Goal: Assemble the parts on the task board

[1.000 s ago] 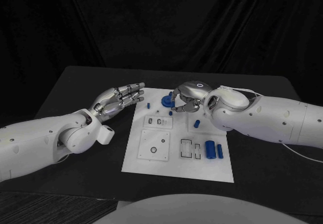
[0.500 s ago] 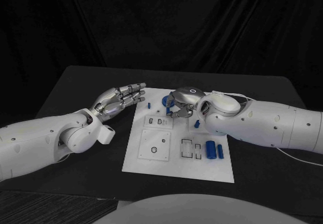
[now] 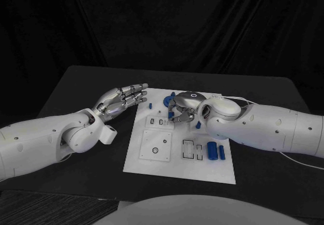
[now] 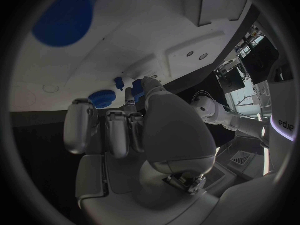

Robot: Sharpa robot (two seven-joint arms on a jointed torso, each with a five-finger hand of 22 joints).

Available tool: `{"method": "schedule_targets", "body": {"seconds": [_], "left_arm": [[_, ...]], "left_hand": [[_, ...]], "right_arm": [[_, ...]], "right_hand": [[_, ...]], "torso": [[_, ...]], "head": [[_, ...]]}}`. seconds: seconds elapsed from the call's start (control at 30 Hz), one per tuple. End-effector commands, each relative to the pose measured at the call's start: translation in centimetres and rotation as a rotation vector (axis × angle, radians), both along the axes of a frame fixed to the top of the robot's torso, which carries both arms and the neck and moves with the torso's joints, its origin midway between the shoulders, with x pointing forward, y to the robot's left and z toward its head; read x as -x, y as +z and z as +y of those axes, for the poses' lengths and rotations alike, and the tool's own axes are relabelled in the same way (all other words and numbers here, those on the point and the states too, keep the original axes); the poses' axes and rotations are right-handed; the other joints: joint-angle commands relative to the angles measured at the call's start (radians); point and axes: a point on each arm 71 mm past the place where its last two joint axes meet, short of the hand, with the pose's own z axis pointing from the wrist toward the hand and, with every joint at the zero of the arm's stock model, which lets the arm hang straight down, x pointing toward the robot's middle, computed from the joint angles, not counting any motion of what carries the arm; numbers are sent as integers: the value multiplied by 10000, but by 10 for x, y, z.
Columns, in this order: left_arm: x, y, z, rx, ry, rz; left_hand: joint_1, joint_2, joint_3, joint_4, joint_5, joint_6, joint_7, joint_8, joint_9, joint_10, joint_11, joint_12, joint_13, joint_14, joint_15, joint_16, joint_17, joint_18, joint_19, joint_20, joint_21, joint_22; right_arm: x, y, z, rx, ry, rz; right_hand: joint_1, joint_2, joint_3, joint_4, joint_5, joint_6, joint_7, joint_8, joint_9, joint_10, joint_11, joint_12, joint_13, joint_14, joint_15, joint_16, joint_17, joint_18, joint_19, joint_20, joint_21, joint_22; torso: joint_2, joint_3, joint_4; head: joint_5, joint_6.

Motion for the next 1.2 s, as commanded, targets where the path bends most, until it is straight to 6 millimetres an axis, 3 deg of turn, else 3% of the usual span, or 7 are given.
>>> {"method": "schedule_targets", "body": {"seconds": [0.03, 0.67, 1.03, 1.2], "left_arm": [[1, 0, -2, 115, -151, 8], [0, -1, -3, 104, -194, 56], [0, -1, -3, 90, -195, 82], [0, -2, -2, 81, -187, 87]], "left_hand": [[86, -136, 378, -44, 119, -66, -76, 6, 152, -47, 101, -45, 122, -81, 36, 72, 135, 10, 36, 32, 86, 64], [86, -136, 378, -44, 119, -66, -76, 6, 152, -47, 101, -45, 122, -81, 36, 72, 135, 10, 36, 32, 86, 64], [79, -134, 410, -49, 121, -74, -80, 3, 152, -52, 100, -51, 121, -91, 32, 63, 133, 7, 28, 33, 80, 62], [79, -134, 410, -49, 121, -74, -80, 3, 152, -52, 100, -51, 121, -91, 32, 63, 133, 7, 28, 33, 80, 62]], "right_arm": [[2, -5, -1, 313, -168, 274], [6, -11, -5, 392, -204, 477], [6, -13, -4, 349, -185, 478], [6, -12, -5, 233, -160, 385]], "right_hand": [[291, -11, 272, -61, 254, 74, 14, 287, 325, 972, 95, 166, 2651, 871, 28, -178, 2315, 175, -80, 5, -266, 1882], [296, -32, 304, -116, 184, 42, 48, 254, 324, 972, 122, 166, 2651, 845, 60, -233, 2261, 196, -124, 38, -369, 1851], [204, -31, 342, -209, -298, -48, 78, 173, 331, 972, 129, 166, 2651, 830, 79, -260, 2238, 215, -149, 82, -447, 1834], [243, 41, 443, -295, -28, 47, 49, 221, 373, 972, 110, 166, 2651, 828, 68, -263, 2236, 216, -143, 81, -451, 1837]], "torso": [[3, 6, 10], [-16, 14, 8], [-9, 4, -2], [-8, 4, 4]], "head": [[4, 1], [24, 1], [36, 1], [41, 1]]}}
